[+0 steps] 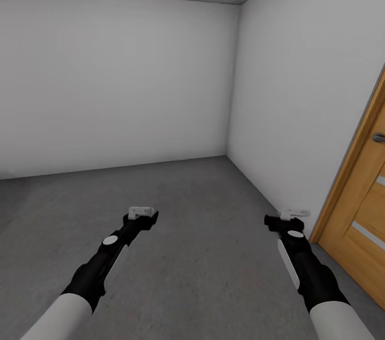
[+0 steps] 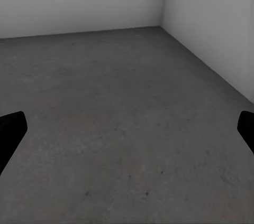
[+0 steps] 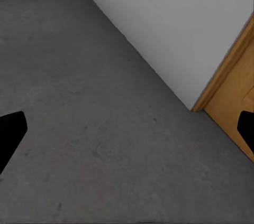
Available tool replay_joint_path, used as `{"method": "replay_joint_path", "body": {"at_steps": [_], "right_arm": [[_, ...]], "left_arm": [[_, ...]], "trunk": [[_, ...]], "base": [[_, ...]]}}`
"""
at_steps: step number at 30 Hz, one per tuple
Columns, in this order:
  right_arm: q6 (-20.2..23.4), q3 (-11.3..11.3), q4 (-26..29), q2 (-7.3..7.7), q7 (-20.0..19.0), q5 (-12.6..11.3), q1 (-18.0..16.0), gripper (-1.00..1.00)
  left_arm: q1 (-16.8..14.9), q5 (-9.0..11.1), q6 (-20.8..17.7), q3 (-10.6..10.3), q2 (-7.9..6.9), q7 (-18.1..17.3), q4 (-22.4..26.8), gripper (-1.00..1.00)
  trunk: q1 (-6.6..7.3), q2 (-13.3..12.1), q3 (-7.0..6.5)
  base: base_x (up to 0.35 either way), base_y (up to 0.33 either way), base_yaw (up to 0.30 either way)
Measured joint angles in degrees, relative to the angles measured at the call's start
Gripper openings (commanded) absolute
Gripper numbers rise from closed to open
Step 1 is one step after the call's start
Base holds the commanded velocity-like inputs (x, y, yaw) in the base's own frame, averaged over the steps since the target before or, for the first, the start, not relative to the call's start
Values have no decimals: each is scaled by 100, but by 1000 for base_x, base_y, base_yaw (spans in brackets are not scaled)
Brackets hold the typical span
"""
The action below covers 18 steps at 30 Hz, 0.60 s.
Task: Move the two storage containers from the living room to the garage. In the garage, place one container on the floor and stack the other container on top of it (either order is fine).
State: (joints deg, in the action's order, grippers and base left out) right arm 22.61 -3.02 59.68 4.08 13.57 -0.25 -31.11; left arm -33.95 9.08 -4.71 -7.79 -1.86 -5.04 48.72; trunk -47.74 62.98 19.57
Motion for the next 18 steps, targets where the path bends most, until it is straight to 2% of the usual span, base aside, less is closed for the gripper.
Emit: {"method": "replay_joint_path", "body": {"at_steps": [7,13,18], "right_arm": [[367,-12,-7,16,-444,1,-10,100],[411,-2,7,-4,-615,1,7,100],[412,-4,15,6,-975,4,16,100]], "left_arm": [[0,-6,-5,-19,6,9,-22,100],[0,5,10,-11,0,8,27,100],[1,7,17,-14,-1,7,36,100]], "trunk": [[0,0,0],[0,0,0],[0,0,0]], "base": [[4,0,0],[0,0,0],[0,0,0]]}}
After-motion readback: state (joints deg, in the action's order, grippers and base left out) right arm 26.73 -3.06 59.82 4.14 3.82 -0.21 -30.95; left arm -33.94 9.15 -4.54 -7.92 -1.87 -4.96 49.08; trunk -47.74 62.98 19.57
